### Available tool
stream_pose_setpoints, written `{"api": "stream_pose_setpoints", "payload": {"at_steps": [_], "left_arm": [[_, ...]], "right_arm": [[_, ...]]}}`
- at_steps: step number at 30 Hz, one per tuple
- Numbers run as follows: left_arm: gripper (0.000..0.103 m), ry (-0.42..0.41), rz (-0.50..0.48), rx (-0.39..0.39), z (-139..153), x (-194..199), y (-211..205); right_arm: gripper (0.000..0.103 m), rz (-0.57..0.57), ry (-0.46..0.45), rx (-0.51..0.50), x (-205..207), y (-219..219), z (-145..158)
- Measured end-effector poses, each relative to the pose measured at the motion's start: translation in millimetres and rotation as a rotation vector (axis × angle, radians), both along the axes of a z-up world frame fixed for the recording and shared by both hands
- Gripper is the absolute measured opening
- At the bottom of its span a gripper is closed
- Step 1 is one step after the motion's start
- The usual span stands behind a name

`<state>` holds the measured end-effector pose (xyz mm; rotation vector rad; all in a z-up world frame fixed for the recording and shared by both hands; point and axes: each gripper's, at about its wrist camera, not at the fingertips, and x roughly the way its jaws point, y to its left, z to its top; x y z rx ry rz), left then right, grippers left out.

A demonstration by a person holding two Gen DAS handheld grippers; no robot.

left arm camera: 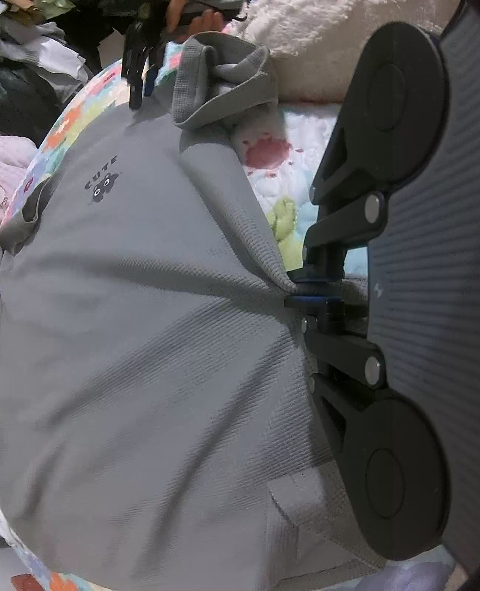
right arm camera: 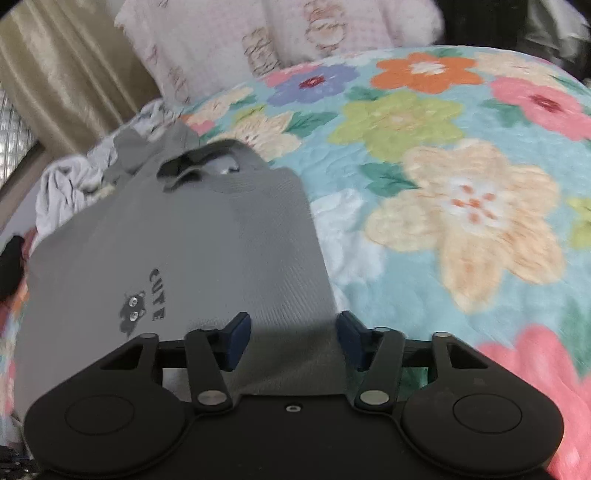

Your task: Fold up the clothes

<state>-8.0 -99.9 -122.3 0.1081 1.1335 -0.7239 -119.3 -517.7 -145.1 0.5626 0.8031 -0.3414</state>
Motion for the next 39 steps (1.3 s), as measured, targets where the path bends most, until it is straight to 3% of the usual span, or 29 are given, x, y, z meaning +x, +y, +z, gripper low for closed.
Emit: {"api": "stream_pose_setpoints", "payload": {"at_steps": [1, 7, 11, 13, 15, 16, 18, 19, 20, 22, 24, 28, 29, 32, 33, 37, 39], "left_arm": [[0.005, -0.010, -0.004, -0.010, 6.5, -2.4, 0.9], [0.003, 0.011, -0.013, -0.085, 35.9, -17.4, 14.3], [0.003, 0.007, -0.035, -0.024, 23.5, -20.2, 2.4], [0.006, 0.015, -0.051, -0.043, 29.6, -16.5, 4.8], [0.009, 0.029, -0.055, -0.090, 41.5, -11.4, 12.3], [0.011, 0.019, -0.043, -0.133, 52.7, -7.3, 24.4], [0.029, -0.017, -0.010, -0.203, 75.3, 2.6, 46.0], [0.040, -0.044, 0.011, -0.230, 86.6, 8.4, 55.5], [0.044, -0.095, 0.047, -0.254, 99.3, 17.8, 67.3], [0.051, -0.185, 0.127, -0.240, 114.5, 42.7, 83.5], [0.051, -0.277, 0.209, -0.203, 121.9, 76.4, 95.0], [0.055, -0.452, 0.368, -0.128, 119.5, 155.2, 114.7], [0.055, -0.461, 0.389, -0.129, 113.6, 176.5, 120.0], [0.055, -0.410, 0.452, -0.153, 85.8, 234.7, 131.4], [0.056, -0.395, 0.449, -0.153, 74.8, 248.0, 133.8], [0.057, -0.310, 0.543, -0.110, 20.9, 289.1, 137.4], [0.059, -0.296, 0.614, -0.143, 1.0, 297.5, 151.8]], "right_arm": [[0.008, 0.035, 0.027, -0.035, 7.3, 3.9, 0.3], [0.005, 0.008, 0.038, -0.197, -31.1, 26.1, 48.0], [0.005, 0.021, 0.156, -0.195, -26.1, 29.1, 26.4], [0.005, 0.040, 0.218, -0.201, -17.4, 31.0, 15.9], [0.007, 0.024, 0.236, -0.228, -15.3, 32.6, 21.8], [0.016, 0.007, 0.245, -0.246, -16.7, 32.3, 29.3], [0.028, -0.023, 0.233, -0.307, -19.2, 33.5, 48.3], [0.039, -0.032, 0.209, -0.329, -18.7, 35.2, 59.0], [0.046, -0.024, 0.169, -0.332, -16.2, 37.1, 70.3], [0.047, 0.033, 0.061, -0.299, -5.5, 40.4, 90.8], [0.048, 0.125, -0.030, -0.228, 22.2, 46.2, 102.4], [0.048, 0.306, -0.085, -0.100, 100.3, 63.3, 109.3], [0.048, 0.352, -0.095, -0.056, 122.8, 67.9, 109.8], [0.048, 0.409, -0.094, 0.043, 182.9, 73.0, 110.2], [0.048, 0.415, -0.078, 0.032, 202.9, 74.0, 111.2], [0.051, 0.414, 0.018, -0.084, 277.5, 74.5, 108.5], [0.052, 0.416, 0.069, -0.183, 310.7, 73.8, 104.4]]}}
